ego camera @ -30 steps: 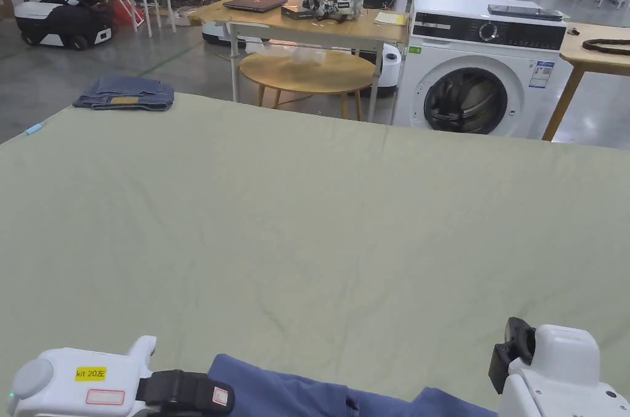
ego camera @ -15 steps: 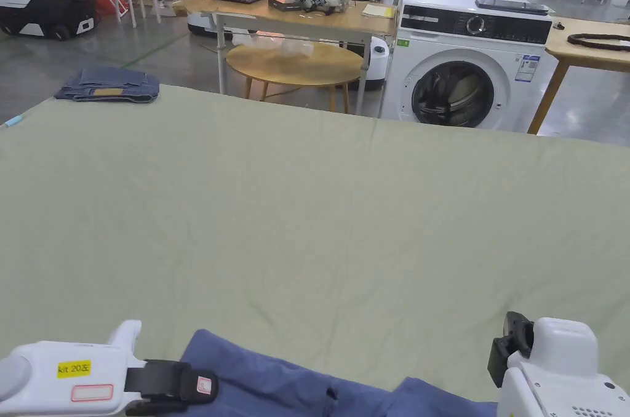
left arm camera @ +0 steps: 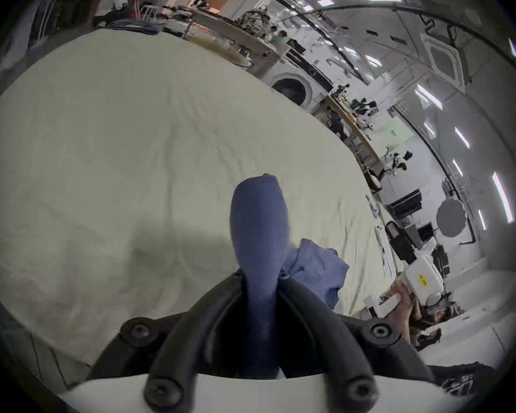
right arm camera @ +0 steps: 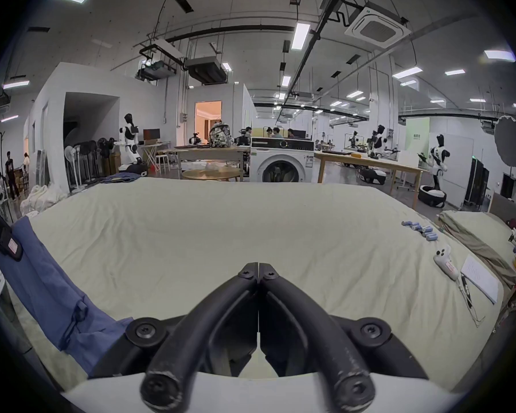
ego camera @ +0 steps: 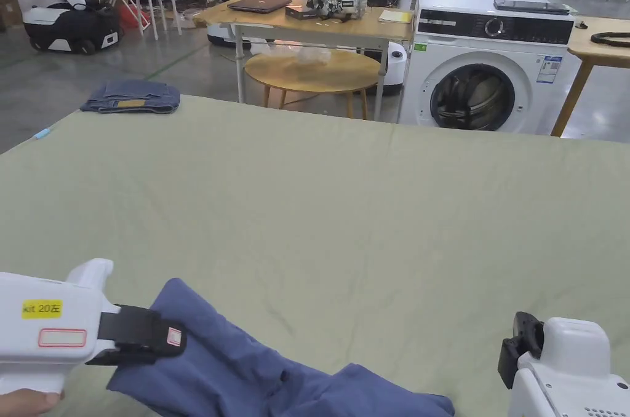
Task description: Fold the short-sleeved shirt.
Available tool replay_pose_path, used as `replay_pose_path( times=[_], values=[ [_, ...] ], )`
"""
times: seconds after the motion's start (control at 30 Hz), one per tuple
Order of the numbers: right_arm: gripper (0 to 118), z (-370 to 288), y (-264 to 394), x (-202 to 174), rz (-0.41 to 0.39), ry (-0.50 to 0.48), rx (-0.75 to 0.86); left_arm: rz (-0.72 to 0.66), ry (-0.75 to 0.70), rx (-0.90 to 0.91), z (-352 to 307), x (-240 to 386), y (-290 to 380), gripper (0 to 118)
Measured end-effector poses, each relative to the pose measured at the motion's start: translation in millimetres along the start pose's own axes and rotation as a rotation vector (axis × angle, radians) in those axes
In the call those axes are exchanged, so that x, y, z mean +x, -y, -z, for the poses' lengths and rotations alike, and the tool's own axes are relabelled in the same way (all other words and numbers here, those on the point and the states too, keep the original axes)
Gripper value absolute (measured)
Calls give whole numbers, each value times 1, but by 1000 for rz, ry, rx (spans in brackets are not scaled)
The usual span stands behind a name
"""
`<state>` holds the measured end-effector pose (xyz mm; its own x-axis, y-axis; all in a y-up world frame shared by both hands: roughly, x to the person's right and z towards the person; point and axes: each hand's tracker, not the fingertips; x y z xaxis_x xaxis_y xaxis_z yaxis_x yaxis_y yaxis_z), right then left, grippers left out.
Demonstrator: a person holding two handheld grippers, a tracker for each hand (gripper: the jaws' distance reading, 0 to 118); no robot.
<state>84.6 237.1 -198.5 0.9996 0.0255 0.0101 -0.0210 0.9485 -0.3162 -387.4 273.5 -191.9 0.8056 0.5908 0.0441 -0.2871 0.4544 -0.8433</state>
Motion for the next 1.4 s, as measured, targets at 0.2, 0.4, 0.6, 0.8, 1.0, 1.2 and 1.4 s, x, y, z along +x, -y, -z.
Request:
replay_pose_path(
  times=[0.2,0.4,0.6,0.8,1.0,1.2,1.4],
  values=[
    [0,-2,1,0,0,-6,-3,75,20,-75,34,59,9,3],
    [0,-6,3,8,3,8,-6,163,-5,-166,88,106,20,3],
    [0,-11,4,18,10,33,-9,219,-49,-249,154,147,40,3],
    [0,-14,6,28,14,55,-18,244,-127,-318,214,166,64,3],
    [0,-15,7,31,17,66,-23,235,-143,-316,222,167,70,3],
    [0,-16,8,31,17,63,-29,179,-17,-325,195,161,58,27],
    [0,-19,9,32,18,66,-29,179,175,-218,149,161,35,27]
  ],
)
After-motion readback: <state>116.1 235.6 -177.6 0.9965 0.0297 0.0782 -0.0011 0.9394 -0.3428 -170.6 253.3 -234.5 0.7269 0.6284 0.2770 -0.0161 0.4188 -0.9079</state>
